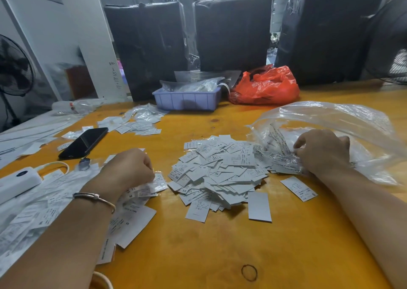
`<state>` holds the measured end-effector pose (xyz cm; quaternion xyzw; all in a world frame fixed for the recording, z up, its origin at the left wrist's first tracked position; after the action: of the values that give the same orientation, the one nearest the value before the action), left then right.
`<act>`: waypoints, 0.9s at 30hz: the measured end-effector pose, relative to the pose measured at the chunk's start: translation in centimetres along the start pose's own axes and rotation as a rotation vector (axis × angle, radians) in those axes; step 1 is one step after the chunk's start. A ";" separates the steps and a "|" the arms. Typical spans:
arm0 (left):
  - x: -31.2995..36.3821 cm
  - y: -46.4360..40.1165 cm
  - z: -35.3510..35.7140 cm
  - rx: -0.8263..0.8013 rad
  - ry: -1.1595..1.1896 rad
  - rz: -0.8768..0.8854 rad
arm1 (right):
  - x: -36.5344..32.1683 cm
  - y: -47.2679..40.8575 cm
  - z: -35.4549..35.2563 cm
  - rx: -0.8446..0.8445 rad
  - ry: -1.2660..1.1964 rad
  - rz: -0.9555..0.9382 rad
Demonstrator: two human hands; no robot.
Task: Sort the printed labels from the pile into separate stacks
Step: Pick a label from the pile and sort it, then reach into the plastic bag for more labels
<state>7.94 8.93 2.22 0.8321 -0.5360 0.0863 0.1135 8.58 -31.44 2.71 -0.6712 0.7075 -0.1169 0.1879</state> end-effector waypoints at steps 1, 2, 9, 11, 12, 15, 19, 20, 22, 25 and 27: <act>0.1 0.0 0.0 0.014 -0.016 0.009 | -0.1 0.0 -0.1 0.014 -0.017 -0.005; 0.2 0.1 -0.1 0.032 -0.030 0.019 | -0.1 0.1 -0.3 0.034 -0.039 -0.009; 1.9 0.7 -1.3 0.216 0.103 0.135 | -0.4 0.9 -2.8 0.367 -0.261 -0.003; 2.9 1.4 -1.4 0.214 0.196 0.218 | -0.4 1.3 -2.9 0.376 -0.514 0.058; 3.4 1.8 -1.3 0.202 0.235 0.274 | -0.6 1.5 -2.7 0.358 -0.692 0.103; 5.2 3.5 -0.6 0.074 0.348 0.464 | -2.9 2.2 -2.1 0.191 -1.170 0.197; 7.4 6.5 1.0 -0.309 0.475 0.620 | -10.1 4.4 -0.4 -0.425 -1.548 0.040; 7.9 7.2 1.3 -0.393 0.500 0.639 | -11.6 5.2 -0.2 -0.543 -1.592 -0.031; 8.5 8.4 1.6 -0.526 0.558 0.664 | -13.7 6.4 0.0 -0.674 -1.628 -0.154; 8.9 9.4 1.6 -0.594 0.629 0.685 | -14.5 6.9 0.8 -0.711 -1.629 -0.201; 9.1 9.7 1.4 -0.553 0.654 0.686 | -14.4 6.9 0.9 -0.697 -1.628 -0.201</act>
<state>2.88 -3.25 4.23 0.4784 -0.7161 0.2283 0.4541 3.14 -16.56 0.55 -0.6240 0.2878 0.6022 0.4065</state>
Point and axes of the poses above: each hand's wrist, its own y-axis away from the middle knuckle, its own z-axis out of the palm, x = y × z, the point moved 8 cm from there along -y, towards the middle knuckle, and after that the axes turned 15 degrees about -z, right-handed, at the moved point
